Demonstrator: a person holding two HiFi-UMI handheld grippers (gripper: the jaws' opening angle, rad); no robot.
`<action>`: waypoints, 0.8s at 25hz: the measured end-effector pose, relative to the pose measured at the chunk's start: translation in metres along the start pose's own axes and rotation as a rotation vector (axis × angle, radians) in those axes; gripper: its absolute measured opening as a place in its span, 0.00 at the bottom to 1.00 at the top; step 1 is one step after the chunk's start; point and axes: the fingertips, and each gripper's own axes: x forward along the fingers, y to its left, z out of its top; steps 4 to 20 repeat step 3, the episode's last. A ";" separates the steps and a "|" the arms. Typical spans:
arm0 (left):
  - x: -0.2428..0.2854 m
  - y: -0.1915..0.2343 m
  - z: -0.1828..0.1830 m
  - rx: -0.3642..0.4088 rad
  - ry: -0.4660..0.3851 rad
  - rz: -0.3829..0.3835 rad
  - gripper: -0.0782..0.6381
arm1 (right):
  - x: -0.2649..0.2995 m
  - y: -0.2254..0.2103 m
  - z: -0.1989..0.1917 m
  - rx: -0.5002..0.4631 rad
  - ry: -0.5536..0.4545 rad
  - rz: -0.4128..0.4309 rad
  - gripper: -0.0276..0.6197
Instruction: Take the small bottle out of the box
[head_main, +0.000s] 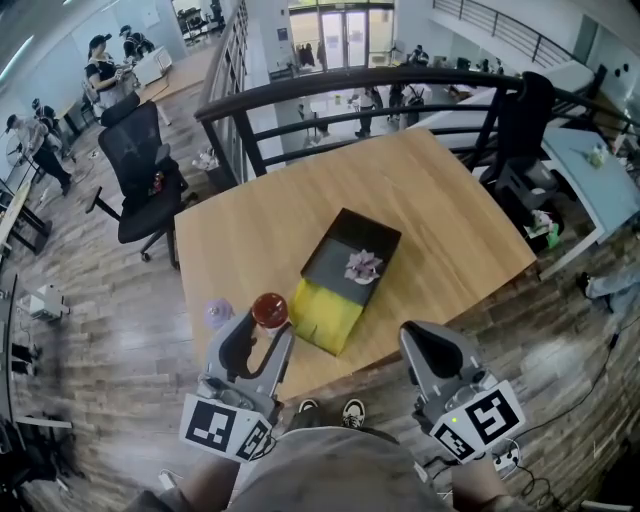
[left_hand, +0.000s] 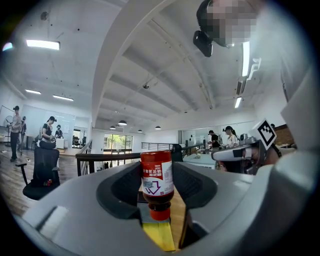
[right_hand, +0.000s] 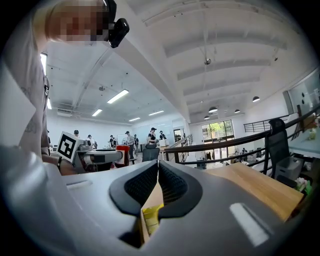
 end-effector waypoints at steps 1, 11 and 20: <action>0.000 -0.002 -0.001 -0.002 0.004 -0.004 0.38 | 0.000 0.000 -0.002 0.003 0.004 -0.001 0.07; -0.001 -0.005 -0.004 -0.006 0.012 -0.014 0.38 | -0.001 0.001 -0.004 0.008 0.010 -0.004 0.07; -0.001 -0.005 -0.004 -0.006 0.012 -0.014 0.38 | -0.001 0.001 -0.004 0.008 0.010 -0.004 0.07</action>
